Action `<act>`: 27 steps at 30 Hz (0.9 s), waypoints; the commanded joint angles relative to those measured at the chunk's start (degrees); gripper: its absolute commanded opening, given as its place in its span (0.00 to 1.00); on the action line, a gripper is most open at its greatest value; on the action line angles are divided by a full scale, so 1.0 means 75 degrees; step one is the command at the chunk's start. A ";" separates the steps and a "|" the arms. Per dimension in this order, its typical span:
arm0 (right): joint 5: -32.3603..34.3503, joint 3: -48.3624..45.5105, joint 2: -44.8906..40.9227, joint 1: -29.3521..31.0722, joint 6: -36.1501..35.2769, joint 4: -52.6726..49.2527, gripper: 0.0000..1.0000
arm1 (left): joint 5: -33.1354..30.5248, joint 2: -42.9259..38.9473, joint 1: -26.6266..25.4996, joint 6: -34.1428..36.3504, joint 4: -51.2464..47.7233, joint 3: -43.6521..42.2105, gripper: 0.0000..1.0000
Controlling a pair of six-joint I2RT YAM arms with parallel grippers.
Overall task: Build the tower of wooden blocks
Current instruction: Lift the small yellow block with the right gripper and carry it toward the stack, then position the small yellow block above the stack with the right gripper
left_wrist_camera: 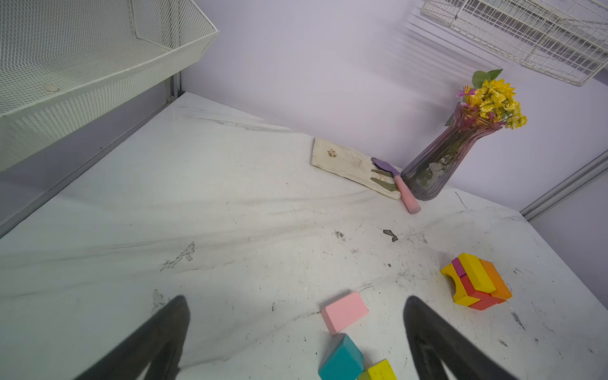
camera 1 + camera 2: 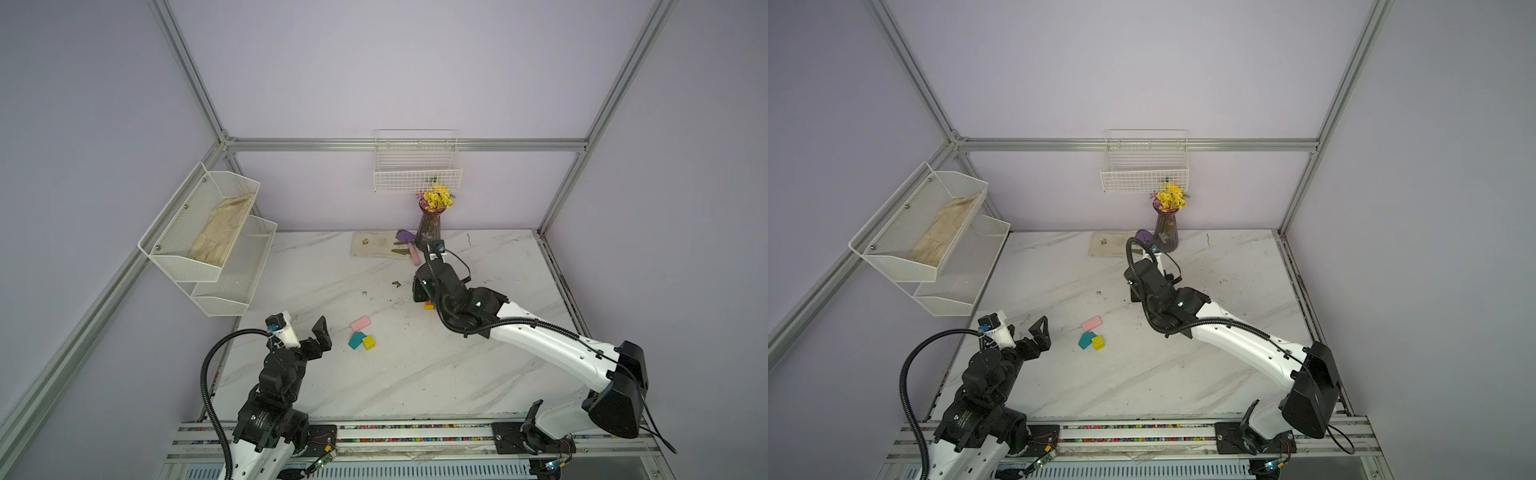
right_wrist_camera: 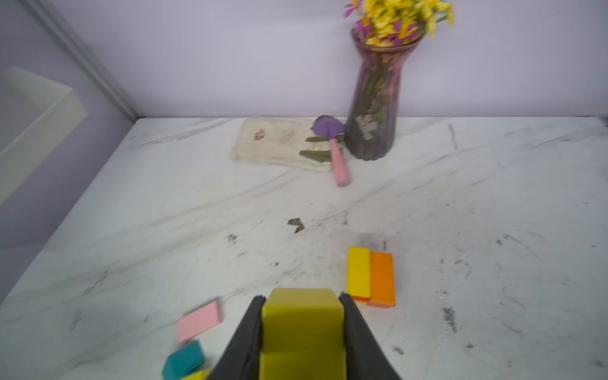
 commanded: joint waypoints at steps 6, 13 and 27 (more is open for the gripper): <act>-0.0616 -0.0219 -0.0060 -0.1076 -0.0371 0.0076 0.00 | 0.0056 0.0160 0.0036 0.0036 0.0191 -0.0206 1.00; -0.0912 0.0114 0.0388 -0.1234 -0.0332 -0.0230 0.00 | 0.0078 0.0357 0.0036 0.0024 0.0238 -0.0147 0.99; -0.0777 -0.0159 0.0897 -0.1832 -0.0119 -0.0106 0.00 | 0.0048 0.0896 0.0036 0.0024 0.0459 -0.0120 1.00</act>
